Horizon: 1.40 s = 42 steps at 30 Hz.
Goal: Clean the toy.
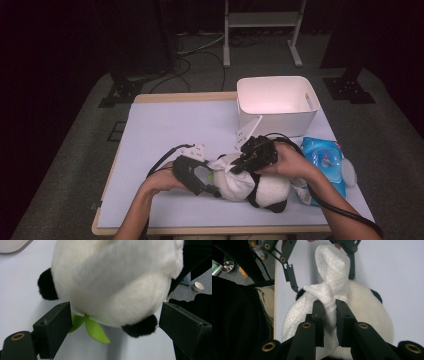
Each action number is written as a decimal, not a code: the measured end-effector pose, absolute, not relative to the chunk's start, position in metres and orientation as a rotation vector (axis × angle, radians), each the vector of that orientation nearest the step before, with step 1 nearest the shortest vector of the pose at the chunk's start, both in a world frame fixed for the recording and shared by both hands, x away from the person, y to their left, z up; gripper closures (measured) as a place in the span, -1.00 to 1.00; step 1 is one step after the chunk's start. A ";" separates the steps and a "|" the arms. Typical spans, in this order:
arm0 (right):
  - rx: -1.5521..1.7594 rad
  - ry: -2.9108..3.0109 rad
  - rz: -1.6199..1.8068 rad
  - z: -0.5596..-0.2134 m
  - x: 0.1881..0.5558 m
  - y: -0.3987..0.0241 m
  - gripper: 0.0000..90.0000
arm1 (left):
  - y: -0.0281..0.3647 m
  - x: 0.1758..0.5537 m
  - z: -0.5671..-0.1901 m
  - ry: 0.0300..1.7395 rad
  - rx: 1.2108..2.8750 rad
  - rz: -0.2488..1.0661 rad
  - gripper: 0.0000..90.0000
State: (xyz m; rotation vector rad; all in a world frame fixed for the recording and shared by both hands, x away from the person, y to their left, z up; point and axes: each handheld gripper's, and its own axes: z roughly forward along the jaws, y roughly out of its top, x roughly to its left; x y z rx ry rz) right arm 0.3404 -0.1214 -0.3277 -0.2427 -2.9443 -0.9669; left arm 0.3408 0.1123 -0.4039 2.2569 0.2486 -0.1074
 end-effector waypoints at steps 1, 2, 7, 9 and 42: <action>-0.260 -2.941 -0.966 -0.328 0.340 -0.125 0.74 | 0.111 0.340 -0.404 0.252 2.253 -0.103 -0.77; -0.273 -2.939 -0.968 -0.328 0.340 -0.129 0.74 | 0.111 0.340 -0.403 0.252 2.252 -0.101 -0.77; -0.329 -2.928 -0.986 -0.330 0.340 -0.147 0.74 | 0.110 0.341 -0.404 0.252 2.248 -0.093 -0.71; -0.352 -2.933 -0.984 -0.331 0.340 -0.154 0.74 | 0.109 0.341 -0.404 0.258 2.245 -0.090 -0.71; -0.727 -2.910 -1.070 -0.335 0.328 -0.273 0.73 | 0.105 0.344 -0.400 0.278 2.246 -0.106 -0.72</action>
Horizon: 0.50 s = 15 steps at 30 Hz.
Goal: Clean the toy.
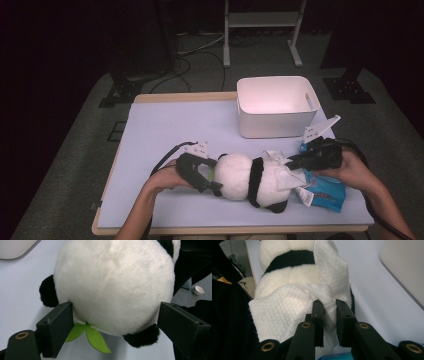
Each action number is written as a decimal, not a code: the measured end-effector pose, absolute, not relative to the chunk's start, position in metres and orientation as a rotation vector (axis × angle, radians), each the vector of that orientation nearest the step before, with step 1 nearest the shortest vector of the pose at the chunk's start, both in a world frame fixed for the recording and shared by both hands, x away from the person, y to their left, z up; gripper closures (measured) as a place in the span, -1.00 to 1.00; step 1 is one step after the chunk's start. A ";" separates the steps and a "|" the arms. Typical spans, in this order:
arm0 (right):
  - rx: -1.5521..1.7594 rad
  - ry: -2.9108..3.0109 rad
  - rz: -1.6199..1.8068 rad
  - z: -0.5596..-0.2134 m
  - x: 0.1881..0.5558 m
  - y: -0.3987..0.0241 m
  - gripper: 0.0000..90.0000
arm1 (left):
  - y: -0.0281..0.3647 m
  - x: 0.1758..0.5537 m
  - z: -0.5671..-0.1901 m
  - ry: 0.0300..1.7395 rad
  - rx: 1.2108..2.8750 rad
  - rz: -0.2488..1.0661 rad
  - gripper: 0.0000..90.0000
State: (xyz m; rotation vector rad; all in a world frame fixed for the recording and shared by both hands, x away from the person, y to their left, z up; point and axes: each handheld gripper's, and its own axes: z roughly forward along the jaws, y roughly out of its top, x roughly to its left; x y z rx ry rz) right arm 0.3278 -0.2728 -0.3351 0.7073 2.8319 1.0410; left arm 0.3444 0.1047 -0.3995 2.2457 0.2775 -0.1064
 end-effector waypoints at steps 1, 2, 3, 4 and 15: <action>0.717 2.830 1.043 -0.336 0.328 -0.275 0.73 | 0.105 0.344 -0.400 0.277 2.246 -0.106 -0.72; 0.723 2.827 1.047 -0.337 0.328 -0.277 0.73 | 0.105 0.344 -0.400 0.276 2.247 -0.106 -0.72; 0.728 2.825 1.049 -0.338 0.329 -0.279 0.73 | 0.105 0.345 -0.400 0.277 2.247 -0.107 -0.72; 0.735 2.825 1.053 -0.339 0.329 -0.280 0.73 | 0.105 0.345 -0.400 0.278 2.246 -0.108 -0.72; 0.692 2.835 1.077 -0.336 0.337 -0.262 0.73 | 0.106 0.346 -0.398 0.290 2.239 -0.112 -0.72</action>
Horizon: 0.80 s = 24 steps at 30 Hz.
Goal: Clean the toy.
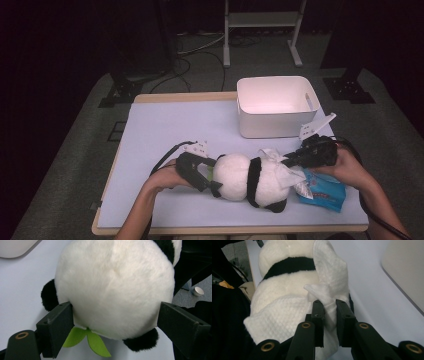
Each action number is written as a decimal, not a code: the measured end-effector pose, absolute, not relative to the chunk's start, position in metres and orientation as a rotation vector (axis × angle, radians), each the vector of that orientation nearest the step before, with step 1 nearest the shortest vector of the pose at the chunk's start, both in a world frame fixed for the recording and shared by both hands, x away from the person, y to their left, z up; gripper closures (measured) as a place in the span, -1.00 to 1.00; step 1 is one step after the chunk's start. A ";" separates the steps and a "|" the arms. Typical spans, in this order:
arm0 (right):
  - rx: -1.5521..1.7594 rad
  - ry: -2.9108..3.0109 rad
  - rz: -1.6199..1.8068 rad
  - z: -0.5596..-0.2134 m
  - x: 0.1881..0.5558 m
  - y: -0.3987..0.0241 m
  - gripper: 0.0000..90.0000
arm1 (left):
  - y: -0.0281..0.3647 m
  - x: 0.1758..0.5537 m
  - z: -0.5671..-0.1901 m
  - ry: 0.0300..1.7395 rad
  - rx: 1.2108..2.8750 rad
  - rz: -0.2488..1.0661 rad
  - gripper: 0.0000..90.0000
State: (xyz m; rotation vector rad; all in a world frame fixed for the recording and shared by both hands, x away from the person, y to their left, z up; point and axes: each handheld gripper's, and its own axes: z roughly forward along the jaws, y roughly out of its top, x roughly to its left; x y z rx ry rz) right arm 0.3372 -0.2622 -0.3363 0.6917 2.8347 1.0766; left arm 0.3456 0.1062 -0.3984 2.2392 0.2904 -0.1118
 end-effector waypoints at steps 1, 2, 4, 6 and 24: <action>0.687 2.836 1.078 -0.336 0.338 -0.259 0.73 | 0.107 0.346 -0.398 0.286 2.240 -0.110 -0.72; 0.676 2.839 1.080 -0.335 0.339 -0.256 0.73 | 0.107 0.346 -0.398 0.283 2.239 -0.106 -0.72; 0.658 2.849 1.078 -0.334 0.341 -0.250 0.73 | 0.107 0.346 -0.397 0.289 2.233 -0.108 -0.72; 0.642 2.860 1.079 -0.334 0.343 -0.243 0.73 | 0.107 0.346 -0.396 0.284 2.231 -0.104 -0.72; 0.506 2.939 1.047 -0.336 0.357 -0.191 0.73 | 0.104 0.346 -0.396 0.293 2.220 -0.109 -0.71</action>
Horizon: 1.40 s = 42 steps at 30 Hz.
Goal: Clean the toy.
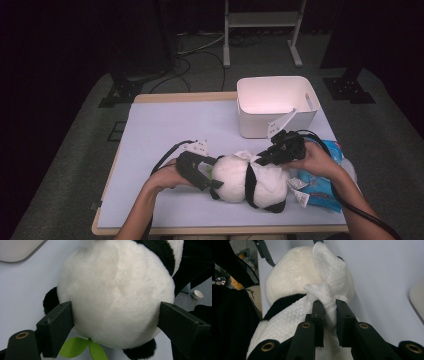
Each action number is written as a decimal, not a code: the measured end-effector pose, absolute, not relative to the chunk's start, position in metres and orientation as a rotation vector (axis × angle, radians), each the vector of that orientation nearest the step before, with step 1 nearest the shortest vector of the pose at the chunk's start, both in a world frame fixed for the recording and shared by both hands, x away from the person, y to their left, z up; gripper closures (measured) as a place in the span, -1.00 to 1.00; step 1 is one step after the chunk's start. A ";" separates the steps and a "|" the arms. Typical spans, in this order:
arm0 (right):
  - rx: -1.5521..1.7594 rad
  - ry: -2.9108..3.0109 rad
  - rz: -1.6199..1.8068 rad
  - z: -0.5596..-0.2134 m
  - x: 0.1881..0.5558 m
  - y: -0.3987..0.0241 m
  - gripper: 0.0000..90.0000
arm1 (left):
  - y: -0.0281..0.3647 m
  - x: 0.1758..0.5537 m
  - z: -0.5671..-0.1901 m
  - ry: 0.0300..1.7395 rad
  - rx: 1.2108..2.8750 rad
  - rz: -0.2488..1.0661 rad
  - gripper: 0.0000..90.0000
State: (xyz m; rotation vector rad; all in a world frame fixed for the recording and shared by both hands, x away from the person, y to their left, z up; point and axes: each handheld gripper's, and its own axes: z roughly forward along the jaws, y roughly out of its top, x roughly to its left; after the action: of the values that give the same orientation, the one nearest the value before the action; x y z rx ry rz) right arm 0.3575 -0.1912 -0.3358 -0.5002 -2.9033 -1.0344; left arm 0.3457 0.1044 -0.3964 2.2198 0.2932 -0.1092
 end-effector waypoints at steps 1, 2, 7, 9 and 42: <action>-0.498 -2.903 -1.021 -0.336 0.359 -0.188 0.73 | 0.104 0.346 -0.396 0.294 2.220 -0.108 -0.71; -0.496 -2.902 -1.013 -0.336 0.361 -0.184 0.73 | 0.104 0.345 -0.396 0.295 2.219 -0.108 -0.71; -0.460 -2.909 -0.956 -0.336 0.370 -0.163 0.73 | 0.105 0.344 -0.397 0.292 2.220 -0.109 -0.71; -0.454 -2.911 -0.934 -0.336 0.373 -0.156 0.73 | 0.105 0.344 -0.397 0.292 2.220 -0.109 -0.71; -0.383 -2.897 -0.905 -0.331 0.379 -0.135 0.73 | 0.107 0.338 -0.396 0.274 2.219 -0.123 -0.68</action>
State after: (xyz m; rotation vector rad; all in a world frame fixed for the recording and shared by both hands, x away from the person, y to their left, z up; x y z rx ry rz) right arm 0.3789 -0.1346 -0.3308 -0.3834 -2.8974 -0.9047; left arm 0.3378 0.1065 -0.3956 2.2193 0.2744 -0.1230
